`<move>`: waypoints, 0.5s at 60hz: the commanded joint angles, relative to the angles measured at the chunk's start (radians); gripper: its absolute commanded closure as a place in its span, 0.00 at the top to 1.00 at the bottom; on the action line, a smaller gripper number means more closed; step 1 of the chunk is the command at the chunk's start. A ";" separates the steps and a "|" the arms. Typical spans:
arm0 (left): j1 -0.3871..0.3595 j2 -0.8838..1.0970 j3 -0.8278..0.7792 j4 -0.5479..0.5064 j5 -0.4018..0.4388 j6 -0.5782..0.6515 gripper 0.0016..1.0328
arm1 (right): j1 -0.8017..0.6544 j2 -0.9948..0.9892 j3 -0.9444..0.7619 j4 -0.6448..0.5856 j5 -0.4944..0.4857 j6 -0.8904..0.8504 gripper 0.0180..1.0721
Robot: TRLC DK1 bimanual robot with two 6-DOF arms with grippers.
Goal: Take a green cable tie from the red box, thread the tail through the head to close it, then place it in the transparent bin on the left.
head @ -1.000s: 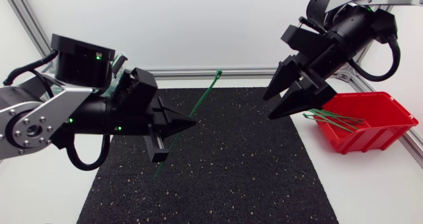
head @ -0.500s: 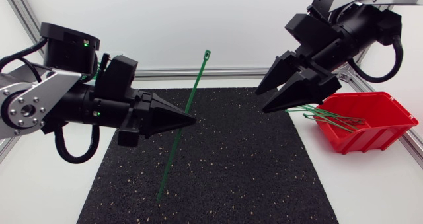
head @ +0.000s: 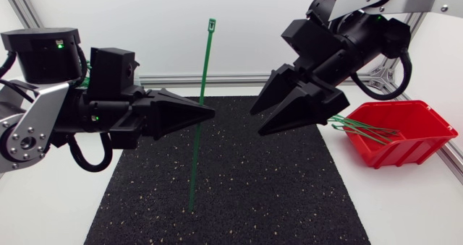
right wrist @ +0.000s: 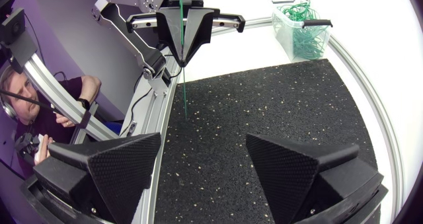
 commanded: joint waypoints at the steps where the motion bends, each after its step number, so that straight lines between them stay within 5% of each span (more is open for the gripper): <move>1: -0.019 -0.015 -0.033 0.031 0.017 -0.083 0.04 | 0.022 0.016 -0.029 0.012 -0.025 0.050 0.89; 13: -0.057 0.025 -0.060 0.245 0.008 -0.301 0.04 | 0.065 0.002 -0.061 0.069 -0.063 0.130 0.86; 30: -0.097 0.122 -0.047 0.274 -0.059 -0.326 0.04 | 0.068 -0.001 -0.115 0.104 -0.125 0.135 0.84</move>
